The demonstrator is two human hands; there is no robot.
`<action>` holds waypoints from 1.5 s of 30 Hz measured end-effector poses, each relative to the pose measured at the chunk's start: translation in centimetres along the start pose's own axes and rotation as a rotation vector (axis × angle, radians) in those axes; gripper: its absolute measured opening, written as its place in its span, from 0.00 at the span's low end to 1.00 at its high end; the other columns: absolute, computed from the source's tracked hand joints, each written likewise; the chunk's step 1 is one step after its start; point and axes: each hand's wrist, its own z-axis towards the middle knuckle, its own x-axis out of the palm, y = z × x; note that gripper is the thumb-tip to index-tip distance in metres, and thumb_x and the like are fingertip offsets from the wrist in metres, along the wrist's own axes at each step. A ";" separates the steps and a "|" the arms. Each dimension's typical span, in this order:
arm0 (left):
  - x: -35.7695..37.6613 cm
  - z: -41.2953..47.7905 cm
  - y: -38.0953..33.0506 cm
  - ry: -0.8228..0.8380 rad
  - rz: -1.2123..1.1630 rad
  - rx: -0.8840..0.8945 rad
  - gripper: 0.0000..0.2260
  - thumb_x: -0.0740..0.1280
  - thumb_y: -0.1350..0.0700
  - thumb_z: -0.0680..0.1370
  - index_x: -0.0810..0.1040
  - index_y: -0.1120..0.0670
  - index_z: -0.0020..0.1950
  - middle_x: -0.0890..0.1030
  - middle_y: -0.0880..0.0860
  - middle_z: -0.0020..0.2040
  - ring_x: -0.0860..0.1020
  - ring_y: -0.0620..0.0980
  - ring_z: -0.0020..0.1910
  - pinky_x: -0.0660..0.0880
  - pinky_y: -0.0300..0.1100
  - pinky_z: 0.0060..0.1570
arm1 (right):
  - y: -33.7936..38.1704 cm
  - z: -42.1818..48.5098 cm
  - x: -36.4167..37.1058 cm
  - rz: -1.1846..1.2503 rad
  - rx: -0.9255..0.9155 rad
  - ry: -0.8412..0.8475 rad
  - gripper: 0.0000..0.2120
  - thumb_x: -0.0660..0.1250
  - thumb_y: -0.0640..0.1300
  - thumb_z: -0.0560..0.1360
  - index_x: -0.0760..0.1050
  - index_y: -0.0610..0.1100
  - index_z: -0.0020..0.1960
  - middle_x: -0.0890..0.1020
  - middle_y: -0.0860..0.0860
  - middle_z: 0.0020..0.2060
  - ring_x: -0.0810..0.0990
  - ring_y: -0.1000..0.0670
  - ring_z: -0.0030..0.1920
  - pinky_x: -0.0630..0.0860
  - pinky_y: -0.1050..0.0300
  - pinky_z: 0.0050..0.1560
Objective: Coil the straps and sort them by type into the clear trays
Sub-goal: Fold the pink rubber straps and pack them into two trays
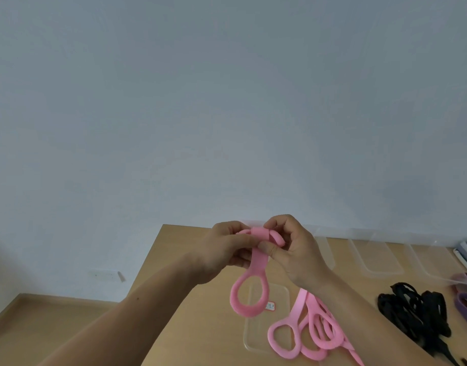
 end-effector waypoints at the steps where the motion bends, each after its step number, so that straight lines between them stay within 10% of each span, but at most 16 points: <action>1: -0.1 0.0 0.0 0.007 -0.006 -0.010 0.16 0.70 0.54 0.75 0.77 0.63 0.57 0.84 0.65 0.51 0.82 0.66 0.53 0.80 0.57 0.55 | 0.1 -0.1 0.1 -0.018 -0.011 0.001 0.19 0.74 0.35 0.72 0.75 0.59 0.47 0.82 0.58 0.42 0.80 0.56 0.42 0.78 0.62 0.44; 15: -0.8 0.0 0.6 -0.127 -0.053 0.070 0.14 0.75 0.66 0.72 0.77 0.63 0.56 0.77 0.71 0.57 0.82 0.59 0.45 0.80 0.50 0.50 | -0.3 0.3 -0.2 0.205 0.186 0.099 0.20 0.77 0.45 0.68 0.76 0.46 0.57 0.84 0.51 0.44 0.82 0.50 0.40 0.79 0.57 0.41; 25: -0.9 0.0 0.7 -0.085 0.019 0.065 0.17 0.75 0.67 0.71 0.77 0.60 0.58 0.78 0.60 0.57 0.82 0.54 0.47 0.81 0.46 0.49 | -0.6 0.4 -0.1 0.137 0.217 0.066 0.03 0.70 0.41 0.77 0.80 0.41 0.46 0.82 0.48 0.31 0.80 0.51 0.32 0.75 0.59 0.32; 34: -0.7 -0.7 0.2 0.002 -0.002 -0.103 0.18 0.75 0.64 0.73 0.74 0.62 0.60 0.84 0.62 0.50 0.84 0.57 0.44 0.80 0.45 0.42 | -0.3 -0.2 -0.2 0.102 0.150 0.050 0.05 0.72 0.40 0.75 0.80 0.47 0.50 0.84 0.57 0.38 0.82 0.57 0.39 0.79 0.61 0.41; 45: -0.2 -0.7 0.1 -0.023 -0.107 -0.046 0.14 0.76 0.61 0.73 0.77 0.62 0.54 0.83 0.60 0.44 0.82 0.57 0.40 0.79 0.44 0.41 | -0.3 -0.7 -0.4 0.132 0.149 0.095 0.13 0.75 0.38 0.69 0.80 0.49 0.51 0.82 0.43 0.48 0.82 0.40 0.49 0.82 0.46 0.52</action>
